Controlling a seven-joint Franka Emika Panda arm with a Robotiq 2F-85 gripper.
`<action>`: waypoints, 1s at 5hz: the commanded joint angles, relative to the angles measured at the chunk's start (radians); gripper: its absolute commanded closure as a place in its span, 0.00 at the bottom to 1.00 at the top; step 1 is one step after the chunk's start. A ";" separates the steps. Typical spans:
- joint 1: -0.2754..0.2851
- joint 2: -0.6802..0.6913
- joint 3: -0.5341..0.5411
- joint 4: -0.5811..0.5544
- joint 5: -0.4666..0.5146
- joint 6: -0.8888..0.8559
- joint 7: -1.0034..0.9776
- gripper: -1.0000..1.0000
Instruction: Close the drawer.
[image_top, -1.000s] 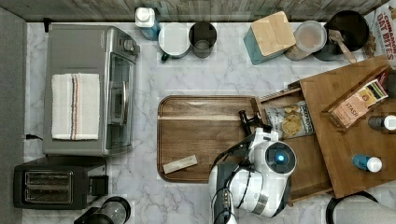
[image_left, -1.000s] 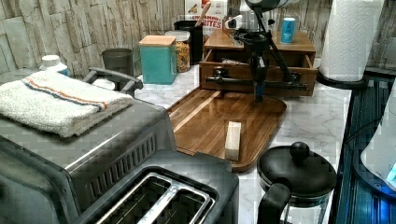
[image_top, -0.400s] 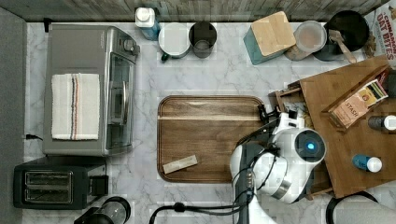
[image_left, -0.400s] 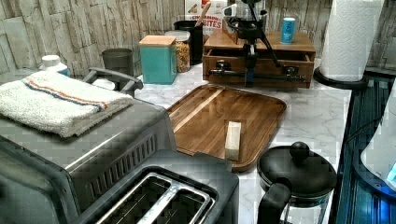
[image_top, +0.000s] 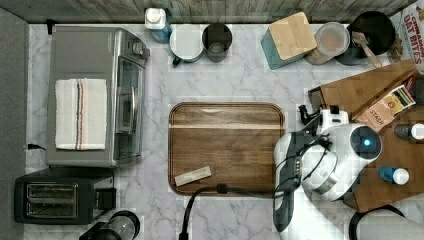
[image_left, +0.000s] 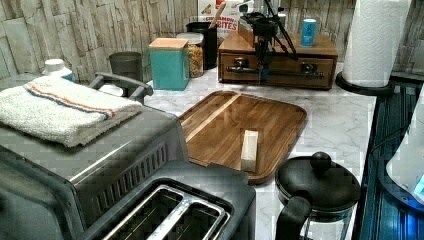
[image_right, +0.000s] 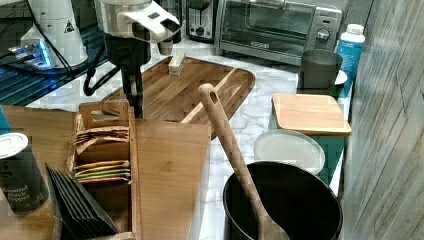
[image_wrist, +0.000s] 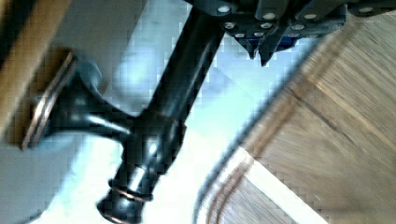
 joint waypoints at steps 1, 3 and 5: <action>-0.031 -0.017 -0.151 0.318 -0.139 -0.090 0.150 1.00; -0.054 -0.020 -0.127 0.318 -0.148 -0.090 0.156 1.00; -0.056 -0.021 -0.124 0.318 -0.149 -0.090 0.156 1.00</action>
